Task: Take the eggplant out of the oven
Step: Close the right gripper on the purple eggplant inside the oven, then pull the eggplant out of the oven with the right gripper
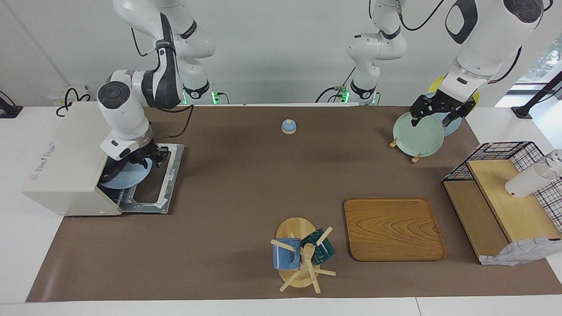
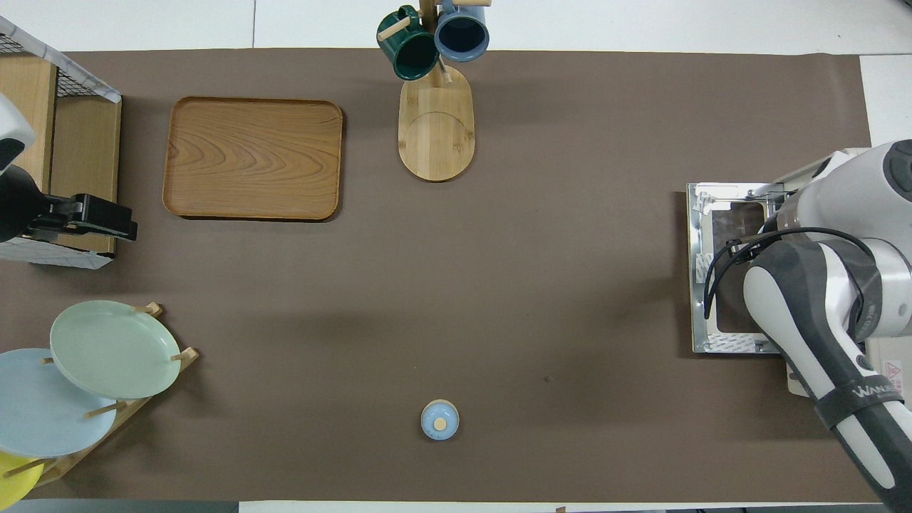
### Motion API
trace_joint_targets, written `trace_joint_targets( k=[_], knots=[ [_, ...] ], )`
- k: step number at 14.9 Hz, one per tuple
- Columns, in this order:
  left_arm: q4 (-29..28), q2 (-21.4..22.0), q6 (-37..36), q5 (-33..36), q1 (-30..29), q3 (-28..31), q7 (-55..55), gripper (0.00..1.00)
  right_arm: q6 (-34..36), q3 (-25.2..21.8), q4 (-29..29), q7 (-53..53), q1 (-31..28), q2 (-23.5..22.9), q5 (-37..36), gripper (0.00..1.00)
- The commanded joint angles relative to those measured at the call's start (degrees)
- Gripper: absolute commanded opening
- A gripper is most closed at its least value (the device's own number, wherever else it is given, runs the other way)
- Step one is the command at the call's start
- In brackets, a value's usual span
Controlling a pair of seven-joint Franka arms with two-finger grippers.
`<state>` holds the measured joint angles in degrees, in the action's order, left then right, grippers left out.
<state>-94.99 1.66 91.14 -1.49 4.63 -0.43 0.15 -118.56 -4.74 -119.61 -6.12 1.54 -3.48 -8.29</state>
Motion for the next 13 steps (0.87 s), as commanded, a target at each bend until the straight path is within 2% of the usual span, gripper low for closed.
trace_joint_targets(
  k=[1,8,13],
  knots=[
    [-0.02,0.36,-0.17,-0.01,-0.06,0.17,-0.33,1.0,-3.26,0.53,-3.79,-0.73,-0.66,1.9,-0.59,0.39],
    [-0.02,0.36,-0.17,-0.1,-0.06,0.17,-0.33,1.0,-7.21,0.44,-7.22,-0.91,-1.89,3.04,-0.59,0.37],
    [-0.02,0.36,-0.17,-0.1,-0.06,0.17,-0.33,1.0,-7.3,0.35,-9.94,-0.73,-1.89,4.18,-0.68,0.1]
  ],
)
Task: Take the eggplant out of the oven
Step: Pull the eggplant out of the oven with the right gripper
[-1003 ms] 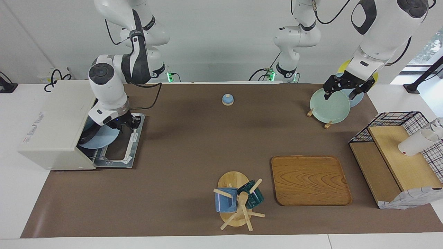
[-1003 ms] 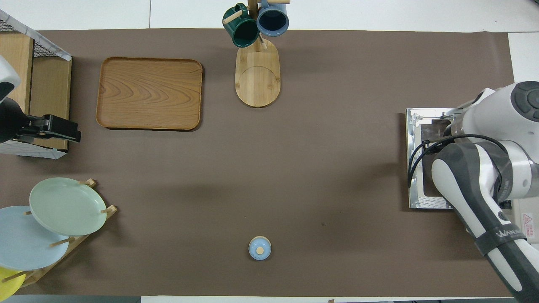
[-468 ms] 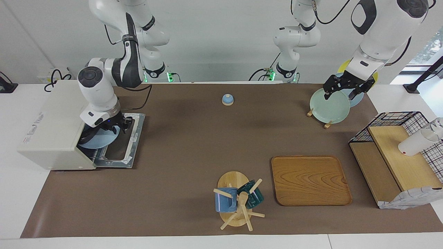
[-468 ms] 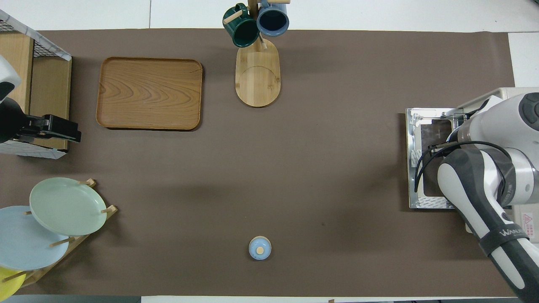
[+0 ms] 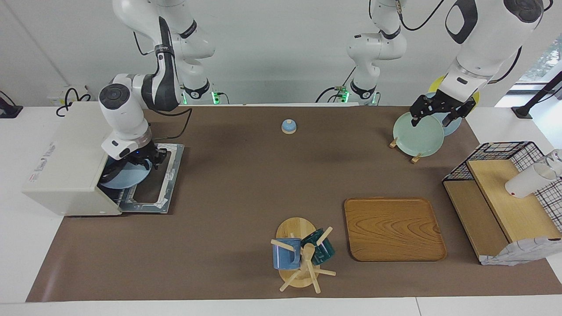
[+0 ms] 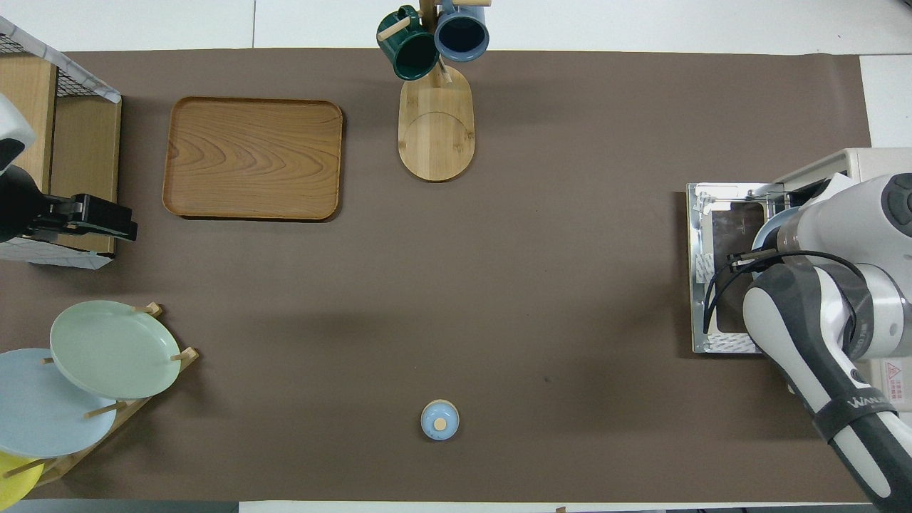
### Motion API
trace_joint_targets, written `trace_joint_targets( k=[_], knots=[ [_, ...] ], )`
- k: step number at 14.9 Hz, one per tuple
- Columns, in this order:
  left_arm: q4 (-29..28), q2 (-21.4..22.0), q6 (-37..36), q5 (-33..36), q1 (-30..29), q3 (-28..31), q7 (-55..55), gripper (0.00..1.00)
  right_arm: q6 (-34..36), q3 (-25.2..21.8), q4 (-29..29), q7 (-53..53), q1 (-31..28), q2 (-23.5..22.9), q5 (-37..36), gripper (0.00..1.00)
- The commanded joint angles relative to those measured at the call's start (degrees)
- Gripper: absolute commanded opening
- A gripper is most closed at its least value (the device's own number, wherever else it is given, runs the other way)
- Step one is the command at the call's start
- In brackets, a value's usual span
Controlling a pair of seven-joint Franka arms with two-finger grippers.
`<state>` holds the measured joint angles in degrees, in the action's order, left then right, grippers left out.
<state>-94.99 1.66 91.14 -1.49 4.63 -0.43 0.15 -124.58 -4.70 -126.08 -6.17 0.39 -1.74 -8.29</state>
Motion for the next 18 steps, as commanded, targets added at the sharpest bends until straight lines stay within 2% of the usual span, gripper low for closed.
trace_joint_targets(
  k=[1,5,7,9,11,14,16,18],
  knots=[
    [-0.02,0.36,-0.17,-0.1,-0.06,0.17,-0.33,1.0,-1.19,0.3,-3.47,-0.77,-0.57,2.45,-0.85,0.0],
    [-0.02,0.36,-0.17,-0.1,-0.06,0.17,-0.33,1.0,0.65,0.65,-1.1,-0.86,2.85,2.01,-7.97,0.0],
    [-0.02,0.36,-0.17,-0.01,-0.06,0.17,-0.33,1.0,3.89,0.74,2.14,-0.77,5.04,1.31,-8.15,0.0],
    [-0.02,0.36,-0.17,-0.09,-0.06,0.17,-0.33,1.0,9.42,0.83,6.18,0.19,9.17,0.25,-8.06,0.0],
    [-0.02,0.36,-0.17,-0.1,-0.06,0.17,-0.33,1.0,11.98,0.83,8.38,4.13,13.91,-0.19,-8.06,0.0],
    [-0.02,0.36,-0.17,-0.01,-0.06,0.17,-0.33,1.0,13.14,0.92,10.06,12.13,21.2,-0.54,-7.71,0.0],
    [-0.02,0.36,-0.17,-0.09,-0.06,0.17,-0.33,1.0,15.15,1.0,14.08,17.04,26.39,-2.55,-7.01,0.0],
    [-0.02,0.36,-0.17,-0.1,-0.06,0.17,-0.33,1.0,14.98,1.09,15.94,20.05,28.25,-3.35,-3.61,0.0]
  ],
)
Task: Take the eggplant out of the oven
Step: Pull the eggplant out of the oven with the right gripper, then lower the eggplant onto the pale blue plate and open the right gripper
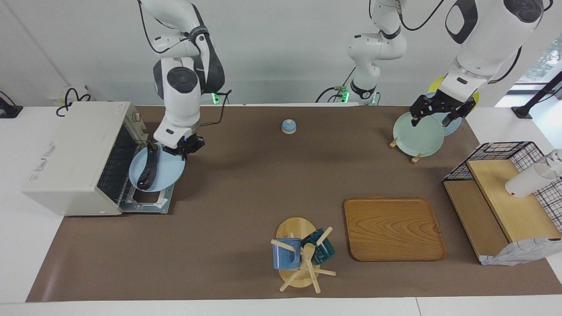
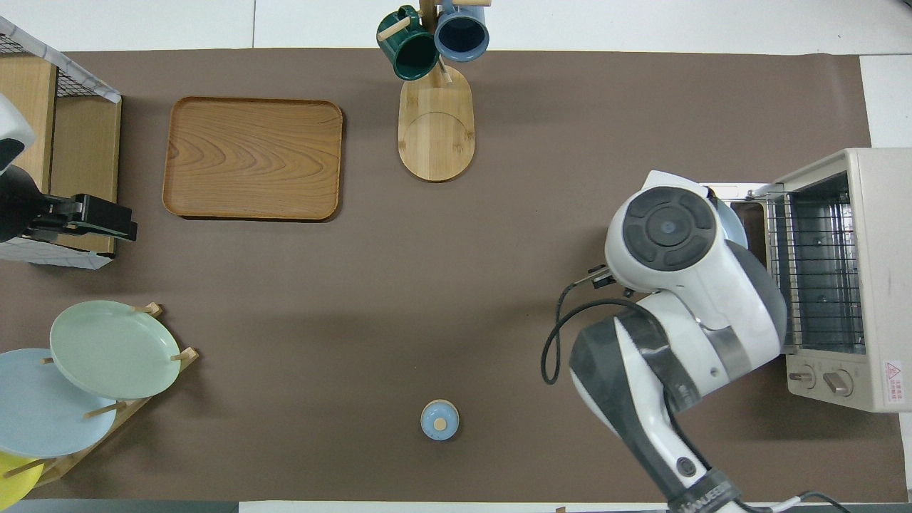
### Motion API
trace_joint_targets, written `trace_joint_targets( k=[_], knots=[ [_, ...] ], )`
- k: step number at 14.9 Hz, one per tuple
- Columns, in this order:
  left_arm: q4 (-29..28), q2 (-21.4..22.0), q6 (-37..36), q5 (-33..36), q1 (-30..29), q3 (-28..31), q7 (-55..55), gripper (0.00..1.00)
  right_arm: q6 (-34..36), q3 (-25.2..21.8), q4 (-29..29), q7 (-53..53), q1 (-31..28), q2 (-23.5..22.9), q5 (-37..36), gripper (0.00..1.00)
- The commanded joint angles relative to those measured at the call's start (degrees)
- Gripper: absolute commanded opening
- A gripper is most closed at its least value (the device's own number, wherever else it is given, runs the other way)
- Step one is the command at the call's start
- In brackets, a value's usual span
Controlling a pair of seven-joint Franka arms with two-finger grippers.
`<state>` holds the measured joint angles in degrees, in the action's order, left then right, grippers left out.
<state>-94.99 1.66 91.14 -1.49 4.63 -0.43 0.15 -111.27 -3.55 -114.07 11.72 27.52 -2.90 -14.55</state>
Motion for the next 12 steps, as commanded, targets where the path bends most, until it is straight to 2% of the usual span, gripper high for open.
trace_joint_targets(
  k=[1,3,5,6,8,12],
  knots=[
    [-0.02,0.36,-0.17,-0.1,-0.06,0.17,-0.33,1.0,2.02,0.21,6.73,3.12,2.96,-4.9,4.86,0.0],
    [-0.02,0.36,-0.17,-0.09,-0.06,0.17,-0.33,1.0,5.43,0.3,15.93,10.21,8.31,-12.35,5.5,0.0],
    [-0.02,0.44,-0.17,-0.01,-0.06,0.17,-0.33,1.0,10.26,0.82,29.37,16.73,12.02,-22.72,6.29,0.0],
    [-0.02,0.36,-0.17,-0.01,-0.06,0.17,-0.33,1.0,10.46,1.26,33.52,18.23,12.9,-26.51,6.55,0.0],
    [-0.02,0.36,-0.17,-0.01,-0.06,0.17,-0.33,1.0,4.7,3.28,34.36,21.39,13.0,-28.65,8.21,0.0],
    [-0.02,0.36,-0.17,-0.01,-0.06,0.17,-0.33,1.0,-0.95,4.69,34.44,26.07,16.16,-32.08,8.66,0.0]
  ],
)
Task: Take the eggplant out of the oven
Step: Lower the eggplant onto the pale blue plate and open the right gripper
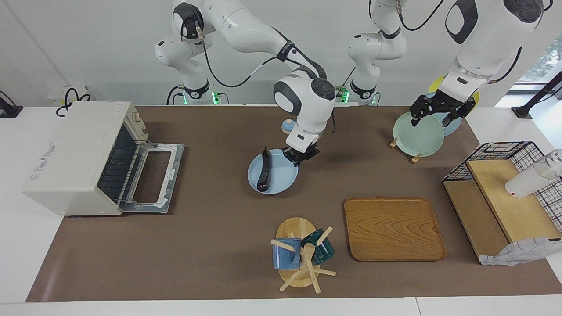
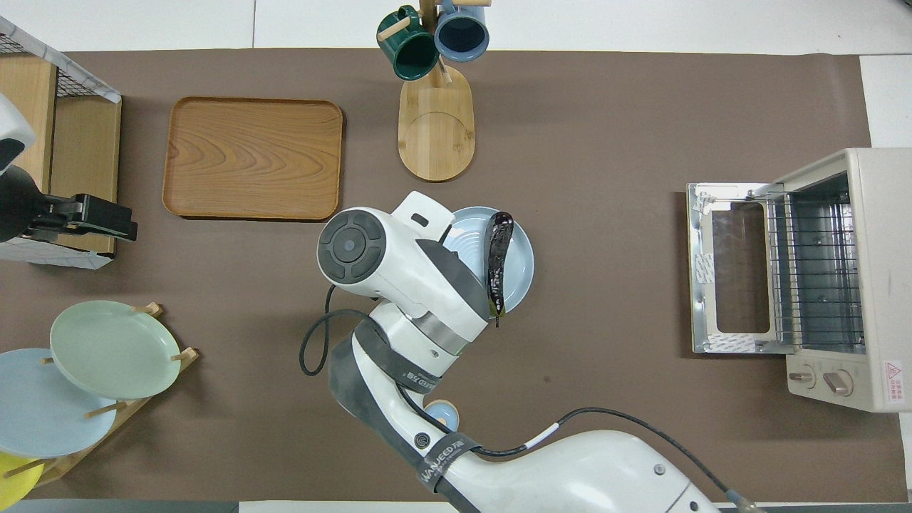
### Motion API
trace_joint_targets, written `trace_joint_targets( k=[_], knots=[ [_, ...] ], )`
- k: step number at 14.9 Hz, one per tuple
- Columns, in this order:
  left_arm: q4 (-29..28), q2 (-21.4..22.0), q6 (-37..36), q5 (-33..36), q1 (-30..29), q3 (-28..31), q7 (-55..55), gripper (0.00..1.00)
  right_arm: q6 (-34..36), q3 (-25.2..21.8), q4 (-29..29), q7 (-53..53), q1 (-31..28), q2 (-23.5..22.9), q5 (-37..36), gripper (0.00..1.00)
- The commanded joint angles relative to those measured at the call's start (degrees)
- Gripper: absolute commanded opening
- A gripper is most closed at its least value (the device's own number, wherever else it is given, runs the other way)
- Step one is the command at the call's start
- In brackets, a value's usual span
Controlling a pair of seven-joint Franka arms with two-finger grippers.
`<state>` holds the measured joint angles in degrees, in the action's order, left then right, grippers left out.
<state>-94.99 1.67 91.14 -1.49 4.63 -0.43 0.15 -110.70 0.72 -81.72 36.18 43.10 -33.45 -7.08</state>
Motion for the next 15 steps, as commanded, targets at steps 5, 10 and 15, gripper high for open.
trace_joint_targets(
  k=[5,10,15],
  knots=[
    [-0.02,0.36,-0.17,-0.1,-0.06,0.17,-0.33,1.0,-9.17,0.42,-0.45,4.07,0.76,-1.45,4.7,0.0],
    [-0.02,0.36,-0.17,-0.01,-0.06,0.17,-0.33,1.0,-10.16,0.42,-0.37,3.81,0.15,-1.36,4.7,0.3],
    [-0.02,0.36,-0.17,-0.1,-0.06,0.17,-0.33,1.0,-2.97,-0.37,-0.37,3.02,-2.74,2.85,3.21,0.36]
  ],
)
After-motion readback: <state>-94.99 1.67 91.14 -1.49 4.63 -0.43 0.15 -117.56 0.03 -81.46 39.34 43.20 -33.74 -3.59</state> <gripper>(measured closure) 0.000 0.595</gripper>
